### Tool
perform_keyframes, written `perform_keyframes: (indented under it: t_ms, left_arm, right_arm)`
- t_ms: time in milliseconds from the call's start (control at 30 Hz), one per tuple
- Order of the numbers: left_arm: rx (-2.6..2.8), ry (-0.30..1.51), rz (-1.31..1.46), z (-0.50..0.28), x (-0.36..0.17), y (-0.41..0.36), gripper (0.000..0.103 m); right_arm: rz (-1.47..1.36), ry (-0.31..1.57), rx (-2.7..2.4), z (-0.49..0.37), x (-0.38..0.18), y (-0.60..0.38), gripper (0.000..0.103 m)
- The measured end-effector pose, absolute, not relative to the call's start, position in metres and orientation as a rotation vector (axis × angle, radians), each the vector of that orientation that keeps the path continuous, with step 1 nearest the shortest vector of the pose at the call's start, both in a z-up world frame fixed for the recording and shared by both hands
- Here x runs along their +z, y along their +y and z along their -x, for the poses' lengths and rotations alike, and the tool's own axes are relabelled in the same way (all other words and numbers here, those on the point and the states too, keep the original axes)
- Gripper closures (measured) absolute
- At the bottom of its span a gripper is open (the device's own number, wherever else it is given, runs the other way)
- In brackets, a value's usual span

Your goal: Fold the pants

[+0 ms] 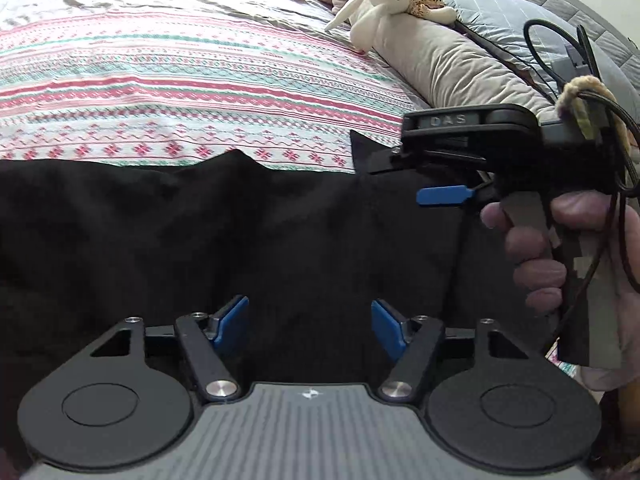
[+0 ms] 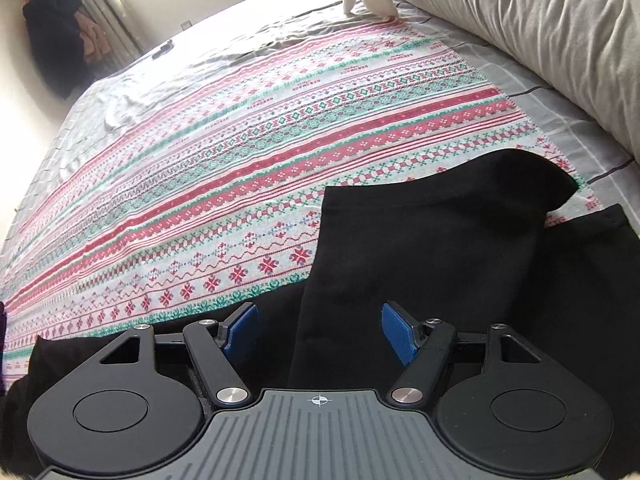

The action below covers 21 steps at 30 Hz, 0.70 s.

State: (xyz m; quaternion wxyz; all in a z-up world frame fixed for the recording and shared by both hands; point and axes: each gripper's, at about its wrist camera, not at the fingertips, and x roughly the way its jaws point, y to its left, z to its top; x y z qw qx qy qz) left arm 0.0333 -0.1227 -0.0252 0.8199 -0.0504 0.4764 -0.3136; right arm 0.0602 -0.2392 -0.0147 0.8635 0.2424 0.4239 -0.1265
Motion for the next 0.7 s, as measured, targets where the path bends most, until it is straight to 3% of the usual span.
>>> perform_keyframes:
  t_ms: [167, 267, 333, 400, 467, 500, 700]
  left_arm:
    - [-0.730, 1.081, 0.204, -0.049, -0.042, -0.147, 0.040]
    - [-0.747, 1.066, 0.198, -0.049, -0.048, -0.150, 0.048]
    - [-0.763, 1.067, 0.195, -0.046, -0.047, -0.147, 0.052]
    - [-0.784, 1.080, 0.194, -0.044, -0.048, -0.146, 0.059]
    - [-0.809, 1.084, 0.190, -0.041, -0.048, -0.147, 0.062]
    - [-0.825, 1.083, 0.184, -0.039, -0.048, -0.149, 0.062]
    - [-0.946, 1.093, 0.083, -0.020, -0.046, -0.165, 0.062]
  right_arm:
    - [-0.487, 0.925, -0.262, -0.081, -0.033, -0.232, 0.045]
    - [-0.392, 0.916, -0.267, -0.086, -0.035, -0.224, 0.046]
    - [-0.331, 0.910, -0.278, -0.088, -0.035, -0.218, 0.053]
    - [-0.247, 0.903, -0.300, -0.089, -0.036, -0.212, 0.079]
    - [-0.207, 0.898, -0.308, -0.087, -0.036, -0.212, 0.097]
    - [-0.224, 0.899, -0.307, -0.085, -0.035, -0.215, 0.100]
    - [-0.262, 0.836, -0.365, -0.051, -0.011, -0.236, 0.102]
